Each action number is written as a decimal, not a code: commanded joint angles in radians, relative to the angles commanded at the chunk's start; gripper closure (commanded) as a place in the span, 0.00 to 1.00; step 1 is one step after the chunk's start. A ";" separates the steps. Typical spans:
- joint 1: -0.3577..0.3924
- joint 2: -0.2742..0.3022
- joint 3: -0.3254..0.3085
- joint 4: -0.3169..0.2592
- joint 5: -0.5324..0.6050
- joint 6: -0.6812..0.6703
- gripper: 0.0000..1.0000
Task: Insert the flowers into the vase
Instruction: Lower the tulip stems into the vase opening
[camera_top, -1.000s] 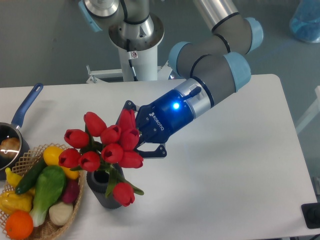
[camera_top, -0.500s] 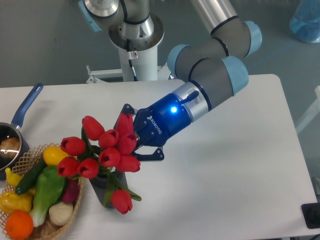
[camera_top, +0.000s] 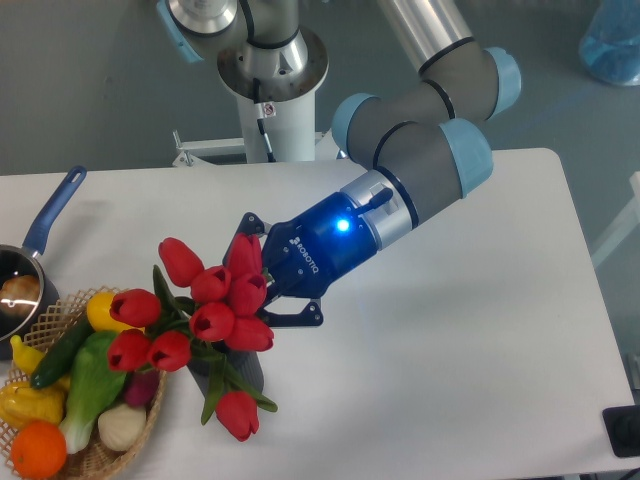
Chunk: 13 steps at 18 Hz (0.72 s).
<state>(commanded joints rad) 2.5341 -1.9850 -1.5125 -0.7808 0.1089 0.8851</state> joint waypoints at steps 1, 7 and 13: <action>-0.002 -0.002 0.008 0.000 0.000 0.000 0.92; -0.002 -0.014 0.025 0.000 0.000 0.000 0.92; -0.002 -0.014 0.028 0.000 -0.002 0.000 0.92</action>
<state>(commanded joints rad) 2.5326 -1.9988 -1.4849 -0.7808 0.1074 0.8851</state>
